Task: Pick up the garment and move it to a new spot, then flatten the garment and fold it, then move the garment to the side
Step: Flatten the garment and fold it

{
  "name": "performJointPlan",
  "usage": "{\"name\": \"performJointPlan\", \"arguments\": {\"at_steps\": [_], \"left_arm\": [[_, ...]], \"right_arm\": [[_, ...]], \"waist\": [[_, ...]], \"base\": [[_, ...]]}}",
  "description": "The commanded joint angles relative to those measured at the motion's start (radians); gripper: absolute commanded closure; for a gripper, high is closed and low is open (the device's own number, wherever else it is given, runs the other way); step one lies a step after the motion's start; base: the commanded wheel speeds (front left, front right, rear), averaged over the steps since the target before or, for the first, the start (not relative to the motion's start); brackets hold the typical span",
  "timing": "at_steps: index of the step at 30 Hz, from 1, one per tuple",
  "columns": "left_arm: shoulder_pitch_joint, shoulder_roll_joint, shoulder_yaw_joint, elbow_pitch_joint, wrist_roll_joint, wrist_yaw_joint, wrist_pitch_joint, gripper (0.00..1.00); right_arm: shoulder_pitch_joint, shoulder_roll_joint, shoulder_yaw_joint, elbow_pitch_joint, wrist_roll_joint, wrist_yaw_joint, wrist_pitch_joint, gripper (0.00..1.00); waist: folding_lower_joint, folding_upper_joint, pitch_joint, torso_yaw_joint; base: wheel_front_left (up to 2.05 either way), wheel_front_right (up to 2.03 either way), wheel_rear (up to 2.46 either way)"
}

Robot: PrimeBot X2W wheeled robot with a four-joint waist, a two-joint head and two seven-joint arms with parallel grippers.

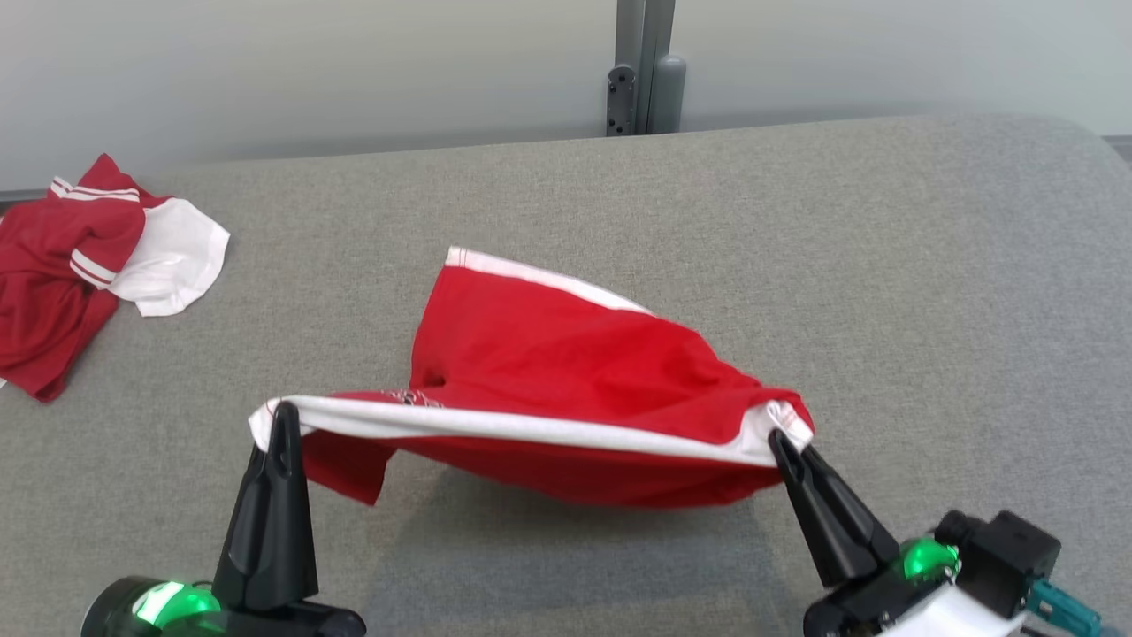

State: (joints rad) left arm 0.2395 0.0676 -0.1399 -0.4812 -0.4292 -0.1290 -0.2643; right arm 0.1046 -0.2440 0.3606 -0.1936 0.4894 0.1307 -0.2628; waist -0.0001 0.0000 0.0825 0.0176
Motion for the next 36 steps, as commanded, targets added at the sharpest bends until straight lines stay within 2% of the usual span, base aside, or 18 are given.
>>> {"name": "performJointPlan", "arguments": {"at_steps": [1, 5, 11, 23, 29, 36], "left_arm": [[0.023, -0.004, 0.004, -0.007, 0.004, -0.001, 0.000, 1.00], [0.032, 0.000, -0.002, 0.033, -0.011, -0.001, 0.000, 1.00], [-0.069, 0.034, -0.030, 0.188, -0.041, -0.002, 0.000, 1.00], [-0.530, 0.112, -0.141, 0.577, -0.032, -0.002, 0.000, 1.00], [-0.749, 0.108, -0.161, 0.799, -0.011, -0.001, 0.000, 1.00], [-0.860, 0.107, -0.157, 0.947, 0.010, -0.001, 0.000, 1.00]], "right_arm": [[0.029, -0.010, 0.002, -0.006, -0.003, 0.000, 0.002, 1.00], [0.044, -0.016, 0.029, 0.010, 0.023, 0.000, 0.020, 1.00], [-0.015, 0.018, 0.041, 0.135, 0.061, 0.000, 0.019, 1.00], [-0.198, 0.148, -0.028, 0.347, 0.058, 0.000, -0.002, 1.00], [-0.294, 0.185, -0.055, 0.402, 0.041, 0.000, -0.003, 1.00], [-0.350, 0.193, -0.037, 0.427, 0.066, 0.000, -0.003, 1.00]], "waist": [[0.0001, 0.0000, -0.012, -0.002], [0.0001, 0.0000, -0.007, -0.009], [0.0001, 0.0000, 0.022, -0.020], [0.0001, 0.0000, 0.164, -0.063], [0.0001, 0.0000, 0.270, -0.107], [0.0001, 0.0000, 0.321, -0.134]], "base": [[0.00, 0.00, 0.00], [0.00, 0.00, 0.00], [0.00, 0.00, 0.00], [0.00, 0.00, 0.00], [0.00, 0.00, 0.00], [0.00, 0.00, 0.00]]}}
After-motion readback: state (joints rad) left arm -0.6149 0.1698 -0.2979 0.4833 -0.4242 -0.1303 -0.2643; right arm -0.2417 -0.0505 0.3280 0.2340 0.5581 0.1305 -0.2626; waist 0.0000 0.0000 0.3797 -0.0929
